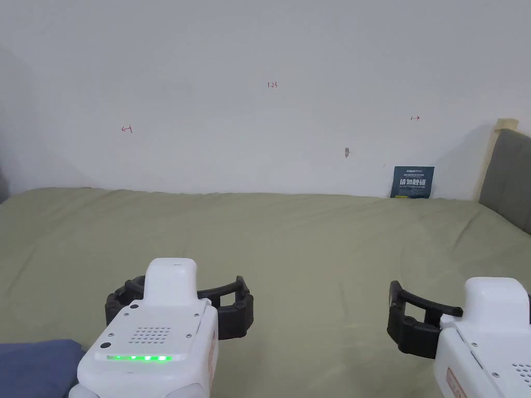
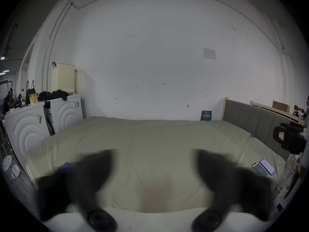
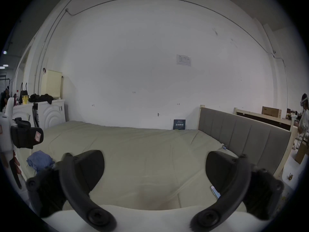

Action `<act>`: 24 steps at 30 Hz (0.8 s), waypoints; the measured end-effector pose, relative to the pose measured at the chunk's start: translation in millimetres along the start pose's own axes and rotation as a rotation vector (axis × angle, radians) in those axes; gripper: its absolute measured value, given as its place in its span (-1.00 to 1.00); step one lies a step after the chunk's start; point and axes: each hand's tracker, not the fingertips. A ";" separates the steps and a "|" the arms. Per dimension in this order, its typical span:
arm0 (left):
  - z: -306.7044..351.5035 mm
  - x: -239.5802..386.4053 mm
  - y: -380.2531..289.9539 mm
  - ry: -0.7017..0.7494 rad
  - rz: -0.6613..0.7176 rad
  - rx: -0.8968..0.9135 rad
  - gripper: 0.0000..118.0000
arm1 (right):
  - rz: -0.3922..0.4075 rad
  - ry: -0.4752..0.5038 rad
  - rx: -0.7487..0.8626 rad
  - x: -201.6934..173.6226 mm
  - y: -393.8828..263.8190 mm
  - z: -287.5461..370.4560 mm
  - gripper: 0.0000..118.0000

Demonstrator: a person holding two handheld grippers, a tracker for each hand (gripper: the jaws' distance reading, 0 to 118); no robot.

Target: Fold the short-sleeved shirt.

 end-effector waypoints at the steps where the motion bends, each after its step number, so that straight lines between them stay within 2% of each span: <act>1: 0.8 0.8 0.6 0.001 -0.008 0.005 1.00 | 0.002 0.001 0.008 1.4 -0.5 1.6 1.00; 6: 7.2 1.3 3.1 0.007 -0.018 0.020 1.00 | 0.045 -0.002 -0.012 -0.6 1.8 -1.1 1.00; 13: 4.8 3.3 12.0 -0.018 -0.066 -0.009 1.00 | 0.050 0.023 -0.022 -2.4 3.5 -2.6 1.00; 17: 9.2 2.7 14.9 -0.116 -0.036 -0.017 1.00 | 0.027 0.033 -0.028 0.2 8.5 -4.5 1.00; 24: 12.1 1.5 15.2 -0.142 -0.013 -0.016 1.00 | 0.019 0.034 -0.038 1.3 7.9 -4.5 1.00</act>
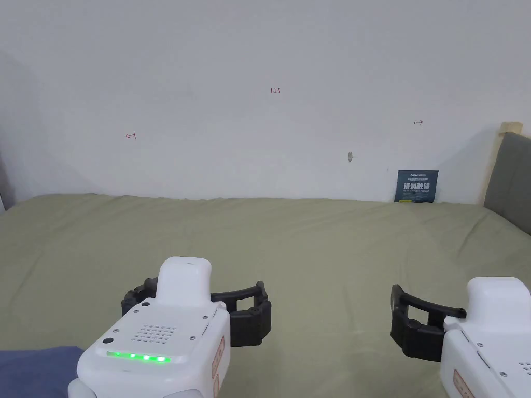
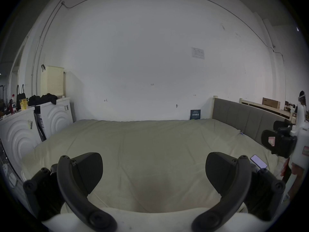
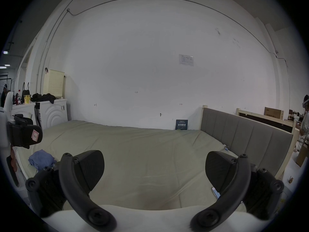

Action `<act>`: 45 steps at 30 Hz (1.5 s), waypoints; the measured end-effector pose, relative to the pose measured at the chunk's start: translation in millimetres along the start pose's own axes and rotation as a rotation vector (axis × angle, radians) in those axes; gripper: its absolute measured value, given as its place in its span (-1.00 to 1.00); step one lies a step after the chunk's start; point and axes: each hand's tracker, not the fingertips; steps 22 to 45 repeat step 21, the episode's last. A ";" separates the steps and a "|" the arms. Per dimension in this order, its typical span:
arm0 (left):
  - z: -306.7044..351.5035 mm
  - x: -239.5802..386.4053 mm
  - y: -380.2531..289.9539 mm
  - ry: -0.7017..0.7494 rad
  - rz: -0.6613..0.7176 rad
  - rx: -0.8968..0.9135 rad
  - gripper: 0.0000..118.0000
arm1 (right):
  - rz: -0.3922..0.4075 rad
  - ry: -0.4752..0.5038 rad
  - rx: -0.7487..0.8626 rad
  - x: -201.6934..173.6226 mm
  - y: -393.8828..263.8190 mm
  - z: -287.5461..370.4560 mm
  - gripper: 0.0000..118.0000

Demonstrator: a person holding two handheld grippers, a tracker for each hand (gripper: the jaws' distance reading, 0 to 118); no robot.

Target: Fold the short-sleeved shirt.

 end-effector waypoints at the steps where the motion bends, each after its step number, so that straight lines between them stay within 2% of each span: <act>1: 0.0 0.4 -0.1 0.008 -0.002 0.004 1.00 | -0.010 0.006 0.004 0.8 0.2 0.7 1.00; 5: 1.4 0.8 2.4 0.067 -0.013 0.005 1.00 | -0.008 0.005 0.005 0.0 1.2 1.7 1.00; 12: 3.8 2.0 3.5 0.077 -0.025 0.018 1.00 | -0.024 0.018 0.000 -3.0 0.8 3.0 1.00; 18: 2.1 0.0 2.3 0.104 0.013 -0.040 1.00 | -0.015 0.028 -0.005 -8.4 0.6 3.6 1.00; 20: 2.9 -0.9 4.6 0.125 0.000 0.002 1.00 | -0.016 0.035 -0.003 -9.6 0.4 4.2 1.00; 45: 2.8 1.2 6.5 0.119 -0.010 0.033 1.00 | -0.015 0.035 -0.002 -10.5 0.4 4.4 1.00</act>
